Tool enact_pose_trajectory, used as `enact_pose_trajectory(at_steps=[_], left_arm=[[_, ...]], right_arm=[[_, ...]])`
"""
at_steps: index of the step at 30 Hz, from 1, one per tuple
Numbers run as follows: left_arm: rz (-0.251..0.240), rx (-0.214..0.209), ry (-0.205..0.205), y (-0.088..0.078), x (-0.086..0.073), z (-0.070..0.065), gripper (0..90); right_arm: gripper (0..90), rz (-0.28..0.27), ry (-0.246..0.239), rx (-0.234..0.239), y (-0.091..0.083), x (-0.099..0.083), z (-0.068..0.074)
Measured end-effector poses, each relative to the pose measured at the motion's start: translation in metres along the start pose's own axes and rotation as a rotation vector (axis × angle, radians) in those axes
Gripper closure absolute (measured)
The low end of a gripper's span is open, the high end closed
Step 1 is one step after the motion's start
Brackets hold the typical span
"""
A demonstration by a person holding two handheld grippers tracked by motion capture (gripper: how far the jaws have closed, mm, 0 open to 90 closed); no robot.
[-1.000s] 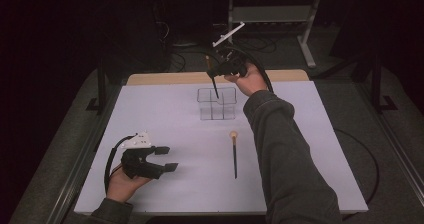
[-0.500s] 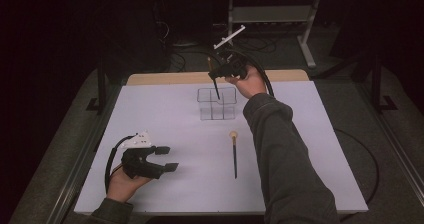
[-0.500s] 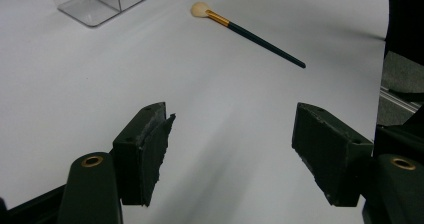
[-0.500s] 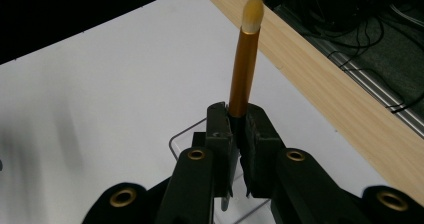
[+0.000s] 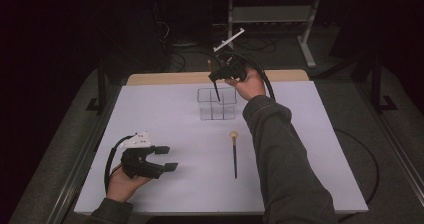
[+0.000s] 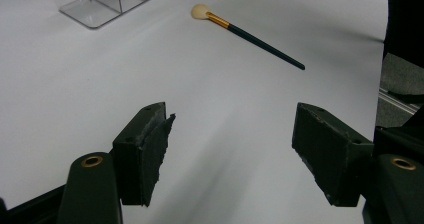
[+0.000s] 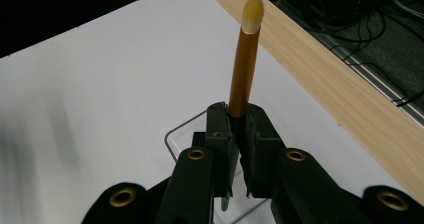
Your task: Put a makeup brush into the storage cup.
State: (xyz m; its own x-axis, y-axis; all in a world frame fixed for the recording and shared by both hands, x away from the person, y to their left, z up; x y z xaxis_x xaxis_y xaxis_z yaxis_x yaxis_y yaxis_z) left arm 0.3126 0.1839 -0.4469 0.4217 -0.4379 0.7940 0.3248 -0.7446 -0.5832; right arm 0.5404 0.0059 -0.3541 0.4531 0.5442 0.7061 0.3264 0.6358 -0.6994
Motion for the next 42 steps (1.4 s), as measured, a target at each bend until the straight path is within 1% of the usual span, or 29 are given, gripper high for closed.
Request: enact_pose_trajectory(at_steps=[1,2,3,4,7,8,9,10,11,12,14,18,20,21,23,32,37,40,42], left_arm=[[0.002,0.002,-0.002,0.001,0.000,0.000,29.9],[0.002,0.002,-0.002,0.001,0.000,0.000,29.9],[0.008,0.004,0.003,0.001,-0.001,0.000,29.7],[0.008,0.004,0.000,0.001,-0.001,0.000,29.7],[0.014,0.004,0.009,0.000,-0.002,0.001,29.8],[0.010,0.002,0.007,0.001,-0.001,0.000,29.8],[0.010,0.002,0.011,0.001,-0.001,0.000,29.8],[0.010,0.001,0.014,0.001,-0.001,0.000,29.8],[0.010,0.001,0.014,0.001,-0.001,0.000,29.8],[0.004,-0.001,0.003,0.002,0.000,-0.001,29.8],[0.008,-0.001,0.003,0.002,-0.001,-0.001,29.8],[0.013,0.000,0.003,0.003,-0.002,0.000,29.7],[0.012,-0.001,0.001,0.003,-0.002,-0.001,29.7],[0.014,-0.001,0.010,0.004,-0.001,-0.001,29.7],[0.017,-0.002,0.009,0.004,-0.002,-0.001,29.7],[0.016,-0.010,0.002,0.005,-0.002,-0.002,29.7],[0.022,-0.010,0.004,0.005,-0.003,-0.002,29.4],[0.014,-0.011,0.000,0.005,-0.002,-0.002,29.4],[0.013,-0.012,0.005,0.005,-0.002,-0.002,29.4]], right_arm=[[82.1,-0.002,-0.022,-0.004,0.001,-0.001,-0.002],[82.1,-0.002,-0.022,-0.004,0.001,-0.001,-0.002],[82.1,-0.010,0.000,-0.005,0.000,-0.002,-0.001],[82.1,-0.006,0.010,-0.005,0.000,-0.004,-0.001],[82.1,-0.007,0.016,-0.011,0.002,-0.009,-0.004],[82.1,-0.007,0.016,-0.011,0.002,-0.009,-0.004],[82.1,-0.009,0.039,-0.004,0.002,-0.011,-0.004],[82.1,-0.012,0.044,-0.001,0.003,-0.012,-0.004],[82.1,-0.011,0.045,-0.001,0.003,-0.012,-0.004],[82.1,-0.011,0.045,-0.001,0.003,-0.012,-0.004],[82.1,-0.013,0.037,-0.007,0.004,-0.014,-0.004],[82.1,-0.021,0.054,-0.001,0.007,-0.019,-0.003],[82.1,-0.020,0.048,-0.002,0.007,-0.021,-0.003],[82.0,-0.007,0.047,-0.004,0.009,-0.024,-0.003],[82.0,-0.003,0.045,-0.005,0.009,-0.025,-0.003],[82.0,-0.008,0.056,-0.007,0.009,-0.028,-0.004],[82.0,0.000,0.060,-0.009,0.014,-0.032,-0.004],[82.0,0.003,0.063,-0.008,0.017,-0.034,-0.003],[82.0,0.011,0.065,-0.005,0.019,-0.035,-0.002]])
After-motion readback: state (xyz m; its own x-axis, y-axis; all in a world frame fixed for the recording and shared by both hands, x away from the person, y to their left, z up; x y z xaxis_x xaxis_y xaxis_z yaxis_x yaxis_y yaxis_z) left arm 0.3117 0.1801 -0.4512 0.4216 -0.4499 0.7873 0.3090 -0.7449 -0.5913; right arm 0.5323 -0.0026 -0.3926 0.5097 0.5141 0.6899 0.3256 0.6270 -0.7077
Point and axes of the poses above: each handheld gripper's, and its own axes: y roughly forward along the jaws, x roughly out of its top, z roughly to its left, the point moved 9 cm from there along y, roughly forward along the jaws
